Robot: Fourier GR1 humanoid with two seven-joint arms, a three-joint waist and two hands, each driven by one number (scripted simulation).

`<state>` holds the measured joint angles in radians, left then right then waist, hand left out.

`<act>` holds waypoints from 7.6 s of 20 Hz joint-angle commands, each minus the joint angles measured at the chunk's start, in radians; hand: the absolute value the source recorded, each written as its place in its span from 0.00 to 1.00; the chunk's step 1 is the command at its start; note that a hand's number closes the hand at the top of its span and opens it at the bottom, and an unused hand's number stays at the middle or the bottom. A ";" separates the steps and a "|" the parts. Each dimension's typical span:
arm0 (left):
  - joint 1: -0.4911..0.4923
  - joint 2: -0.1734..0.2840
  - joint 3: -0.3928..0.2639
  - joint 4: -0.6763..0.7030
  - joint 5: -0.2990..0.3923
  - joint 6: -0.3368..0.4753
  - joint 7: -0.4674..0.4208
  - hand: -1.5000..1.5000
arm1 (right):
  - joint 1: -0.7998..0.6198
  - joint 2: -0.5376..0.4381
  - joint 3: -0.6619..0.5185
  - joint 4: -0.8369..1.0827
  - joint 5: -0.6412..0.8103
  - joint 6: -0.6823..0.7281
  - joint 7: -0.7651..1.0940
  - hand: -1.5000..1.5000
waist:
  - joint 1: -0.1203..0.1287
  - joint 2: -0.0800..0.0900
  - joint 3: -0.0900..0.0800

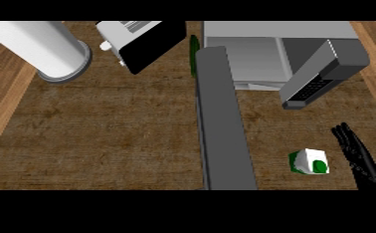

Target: Pick up the milk, place it into the microwave and close the microwave

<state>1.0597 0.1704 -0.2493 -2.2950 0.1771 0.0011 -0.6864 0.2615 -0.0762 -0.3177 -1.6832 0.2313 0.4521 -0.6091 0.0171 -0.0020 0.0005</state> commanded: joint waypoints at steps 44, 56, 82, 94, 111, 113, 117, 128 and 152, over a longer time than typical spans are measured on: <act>0.126 0.002 0.078 0.051 0.073 -0.161 -0.138 0.00 | -0.596 -0.152 0.013 1.223 0.302 -0.613 -0.539 1.00 | 0.019 0.010 0.004; 0.135 0.025 0.153 0.070 0.144 -0.220 -0.172 0.00 | -0.797 -0.082 0.017 1.311 0.266 -0.471 -0.546 1.00 | 0.022 0.005 0.002; 0.041 0.030 0.280 0.164 0.215 -0.279 -0.081 0.00 | -1.191 -0.047 0.047 1.306 0.301 -0.695 -0.044 1.00 | 0.037 0.018 0.001; -0.102 0.053 0.280 0.205 0.211 -0.259 -0.003 0.00 | -1.262 -0.113 -0.083 1.430 0.252 -0.955 0.002 0.00 | 0.080 0.054 0.005; -0.199 0.078 0.247 0.225 0.139 -0.270 0.032 0.00 | -1.301 -0.103 -0.067 1.541 0.288 -0.898 -0.065 0.00 | 0.100 0.053 0.005; -0.239 0.076 0.241 0.242 0.140 -0.265 0.042 0.00 | -1.290 -0.113 -0.086 1.544 0.269 -0.860 -0.089 0.00 | 0.089 0.056 0.005; -0.187 0.056 0.171 0.189 0.096 -0.277 0.041 0.00 | -1.261 -0.112 -0.113 1.543 0.236 -0.789 -0.158 0.00 | 0.088 0.045 0.006; -0.248 0.007 0.063 0.196 -0.019 -0.238 0.080 0.00 | -1.157 -0.085 -0.153 1.542 0.170 -0.590 -0.308 0.00 | 0.027 0.018 0.002; -0.648 -0.102 -0.186 0.324 -0.295 -0.116 0.475 1.00 | -0.650 -0.053 -0.021 1.103 0.078 -0.211 -0.376 0.00 | -0.071 -0.015 -0.004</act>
<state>0.4601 0.0852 -0.3976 -2.0187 -0.0625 -0.1314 -0.2427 -0.4916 -0.1290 -0.3642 -0.4640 0.3268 0.1596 -0.9725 -0.0456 -0.0132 -0.0021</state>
